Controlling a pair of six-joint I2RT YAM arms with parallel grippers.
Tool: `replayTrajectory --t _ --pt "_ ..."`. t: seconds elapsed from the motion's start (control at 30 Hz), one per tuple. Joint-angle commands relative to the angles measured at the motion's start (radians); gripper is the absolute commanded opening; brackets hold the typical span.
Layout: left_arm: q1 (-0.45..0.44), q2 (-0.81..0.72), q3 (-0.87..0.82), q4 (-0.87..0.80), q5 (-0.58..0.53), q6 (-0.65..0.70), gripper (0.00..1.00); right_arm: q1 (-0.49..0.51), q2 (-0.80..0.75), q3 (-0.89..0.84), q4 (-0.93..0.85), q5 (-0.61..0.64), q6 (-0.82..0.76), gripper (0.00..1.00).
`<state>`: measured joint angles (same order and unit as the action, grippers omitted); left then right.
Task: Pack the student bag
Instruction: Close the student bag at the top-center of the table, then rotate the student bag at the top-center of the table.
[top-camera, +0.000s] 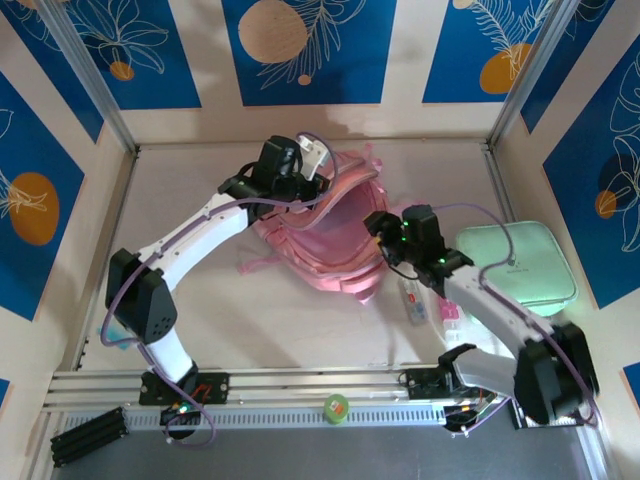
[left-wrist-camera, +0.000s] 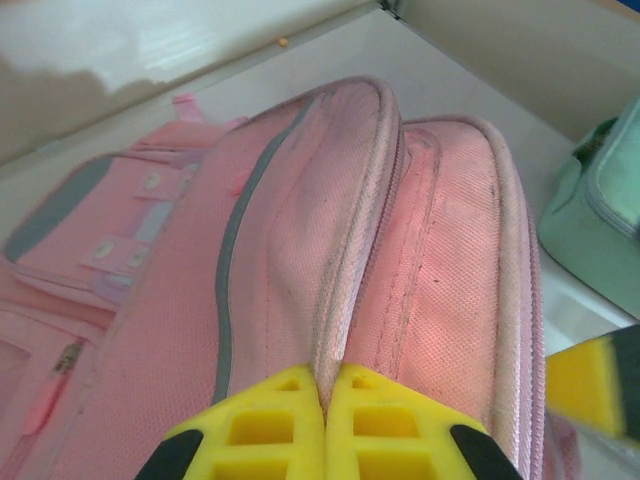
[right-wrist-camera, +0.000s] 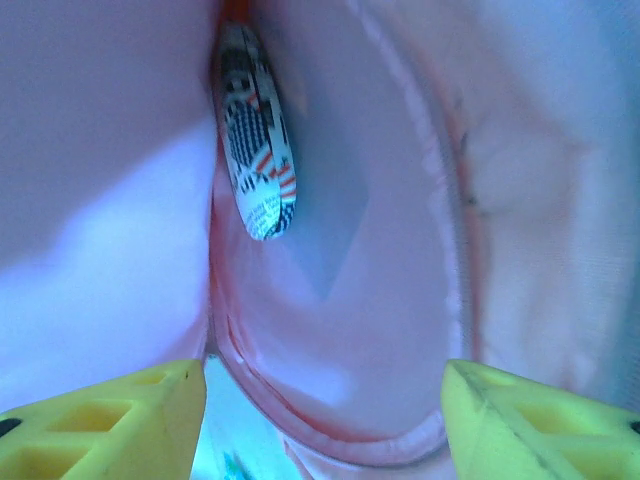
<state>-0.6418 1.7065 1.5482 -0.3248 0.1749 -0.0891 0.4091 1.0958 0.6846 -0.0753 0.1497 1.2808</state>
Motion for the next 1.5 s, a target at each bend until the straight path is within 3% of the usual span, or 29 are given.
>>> replayTrajectory --t 0.0,0.13,0.2,0.27,0.37,0.5,0.67,0.83,0.97,1.17,1.37,1.47 --pt "-0.013 0.032 -0.016 0.117 0.146 -0.041 0.01 -0.044 -0.118 0.017 -0.223 0.107 -0.117 0.67" --pt "-0.022 0.098 -0.013 0.125 0.301 -0.075 0.12 -0.047 -0.157 0.104 -0.317 0.177 -0.217 0.67" --pt "-0.026 0.118 -0.017 0.136 0.334 -0.094 0.26 -0.044 -0.149 0.123 -0.316 0.197 -0.244 0.67" --pt "-0.024 0.119 -0.024 0.132 0.317 -0.117 0.47 -0.052 -0.127 0.129 -0.296 0.171 -0.254 0.69" --pt "-0.002 0.087 -0.056 0.129 0.263 -0.165 0.68 -0.056 -0.075 0.138 -0.277 0.120 -0.245 0.70" --pt "0.082 0.012 -0.173 0.169 0.228 -0.302 0.78 -0.052 0.015 0.151 -0.256 0.034 -0.269 0.71" --pt "0.246 -0.050 -0.402 0.262 0.231 -0.559 0.75 -0.029 0.126 0.192 -0.293 -0.007 -0.300 0.71" --pt "0.353 -0.031 -0.563 0.425 0.307 -0.739 0.55 -0.010 0.203 0.203 -0.282 -0.035 -0.321 0.71" --pt "0.362 0.029 -0.558 0.476 0.327 -0.792 0.50 -0.017 0.265 0.216 -0.251 -0.116 -0.318 0.65" --pt "0.364 0.113 -0.532 0.505 0.357 -0.841 0.34 -0.032 0.297 0.211 -0.214 -0.157 -0.299 0.59" --pt "0.366 0.143 -0.530 0.517 0.381 -0.835 0.38 -0.038 0.309 0.214 -0.203 -0.168 -0.310 0.59" --pt "0.366 0.154 -0.530 0.580 0.415 -0.863 0.34 -0.041 0.329 0.222 -0.184 -0.189 -0.330 0.55"
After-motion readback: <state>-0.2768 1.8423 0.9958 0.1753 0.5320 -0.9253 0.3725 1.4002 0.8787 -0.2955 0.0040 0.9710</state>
